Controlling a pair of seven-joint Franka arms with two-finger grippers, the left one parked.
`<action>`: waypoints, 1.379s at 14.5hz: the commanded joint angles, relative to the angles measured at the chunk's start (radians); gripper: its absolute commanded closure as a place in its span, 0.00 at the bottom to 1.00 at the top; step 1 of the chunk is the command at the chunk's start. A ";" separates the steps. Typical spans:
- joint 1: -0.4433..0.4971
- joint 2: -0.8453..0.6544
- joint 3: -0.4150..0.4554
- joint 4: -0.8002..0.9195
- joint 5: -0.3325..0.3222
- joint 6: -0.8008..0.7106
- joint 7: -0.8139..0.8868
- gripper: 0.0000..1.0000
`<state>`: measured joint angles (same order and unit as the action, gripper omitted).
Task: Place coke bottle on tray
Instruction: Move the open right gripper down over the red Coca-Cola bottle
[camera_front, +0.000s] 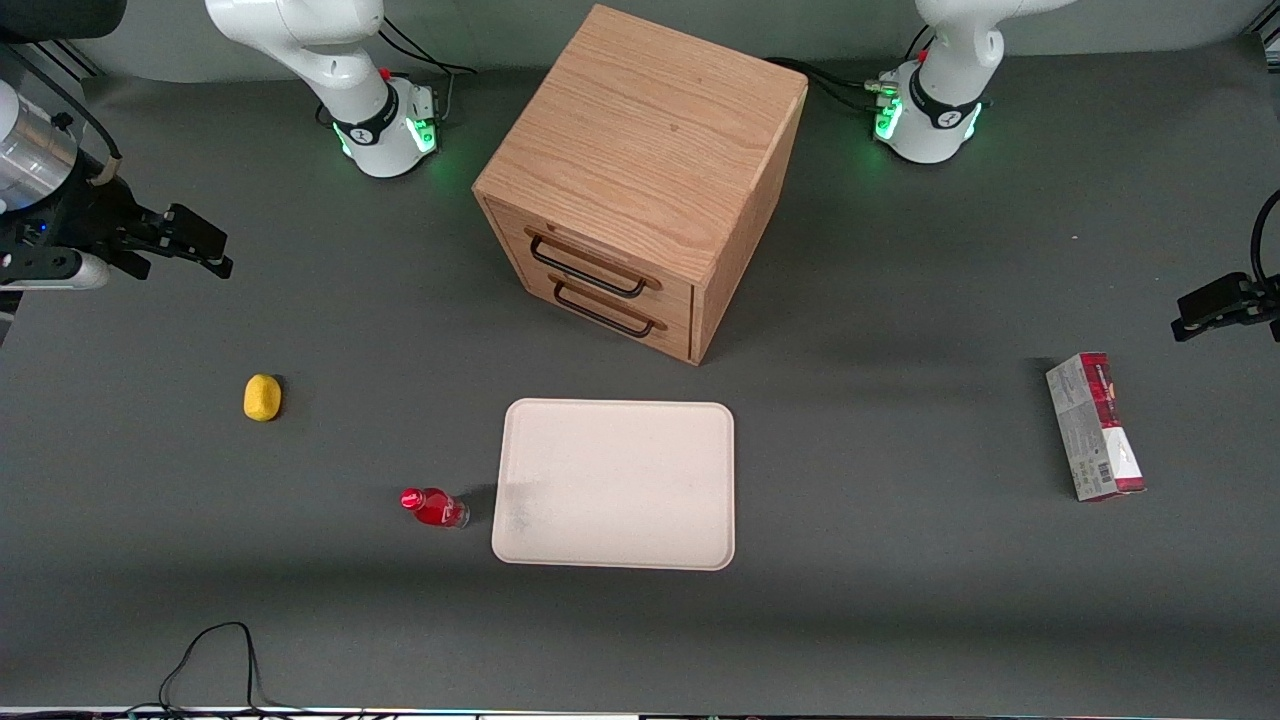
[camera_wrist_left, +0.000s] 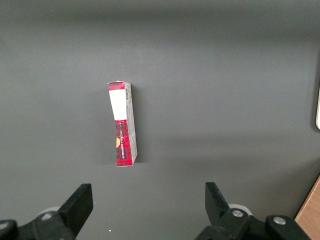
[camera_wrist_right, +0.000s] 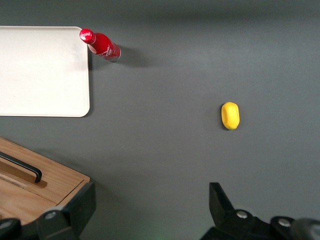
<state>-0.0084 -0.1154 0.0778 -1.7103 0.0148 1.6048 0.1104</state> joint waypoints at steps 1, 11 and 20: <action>0.010 0.011 -0.012 0.032 0.022 -0.023 -0.021 0.00; 0.028 0.403 0.066 0.452 0.013 -0.048 -0.009 0.00; 0.064 0.878 0.307 0.802 -0.299 -0.007 0.193 0.01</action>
<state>0.0520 0.6696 0.3579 -1.0216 -0.2400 1.6098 0.2697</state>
